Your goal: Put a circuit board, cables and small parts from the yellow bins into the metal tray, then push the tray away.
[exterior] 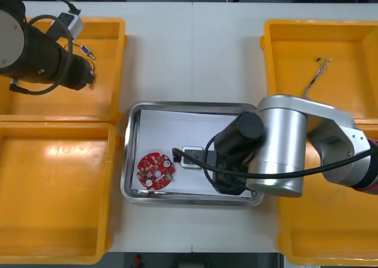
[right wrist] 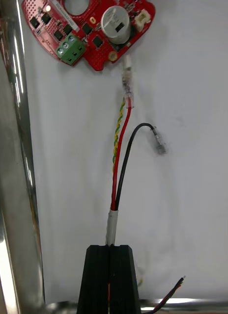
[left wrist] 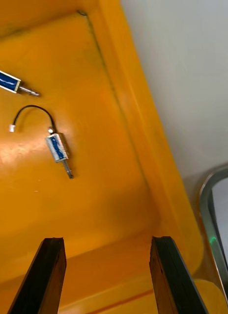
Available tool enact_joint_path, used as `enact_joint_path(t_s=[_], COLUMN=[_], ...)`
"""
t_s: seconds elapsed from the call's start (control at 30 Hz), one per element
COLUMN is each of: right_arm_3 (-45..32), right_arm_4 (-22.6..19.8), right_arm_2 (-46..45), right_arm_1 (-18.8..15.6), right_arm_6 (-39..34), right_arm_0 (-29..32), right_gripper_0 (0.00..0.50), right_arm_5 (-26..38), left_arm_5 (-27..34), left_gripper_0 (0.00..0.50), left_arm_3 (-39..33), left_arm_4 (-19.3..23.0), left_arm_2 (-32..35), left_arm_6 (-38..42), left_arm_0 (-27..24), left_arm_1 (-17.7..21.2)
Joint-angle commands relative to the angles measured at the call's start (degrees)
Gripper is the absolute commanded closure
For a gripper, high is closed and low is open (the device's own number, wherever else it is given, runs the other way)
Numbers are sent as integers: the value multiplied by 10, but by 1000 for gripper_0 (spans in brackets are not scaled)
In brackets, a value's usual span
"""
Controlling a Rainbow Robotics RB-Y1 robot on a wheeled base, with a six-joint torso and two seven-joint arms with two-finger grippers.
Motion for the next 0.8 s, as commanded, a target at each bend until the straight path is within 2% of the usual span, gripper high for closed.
enact_joint_path(t_s=[0.03,0.2,0.43,0.47,0.53,0.57,0.6,0.63,0.8], right_arm_3=[28,58,79,80,80,80,80,80,68], right_arm_4=[2,8,7,8,8,8,8,8,10], right_arm_2=[41,71,75,76,75,75,75,75,57], right_arm_1=[8,11,18,19,18,18,19,20,20], right_arm_6=[6,3,7,7,8,6,4,3,7], right_arm_0=[-19,-19,-19,-19,-19,-19,-19,-19,-19], right_gripper_0=[500,500,500,486,301,118,33,2,0], right_arm_5=[-36,-73,-73,-73,-73,-74,-73,-74,-74], left_arm_5=[-31,-75,-130,-136,-151,-159,-169,-174,-199], left_gripper_0=[0,0,0,0,0,0,0,0,0], left_arm_3=[37,102,193,206,228,240,252,258,313], left_arm_4=[-24,-32,-52,-53,-58,-59,-59,-59,-67], left_arm_2=[18,28,22,19,13,9,7,7,7], left_arm_6=[49,53,58,59,62,65,67,69,80], left_arm_0=[-47,-75,-114,-119,-127,-132,-137,-139,-169], left_arm_1=[22,22,22,22,22,21,19,19,9])
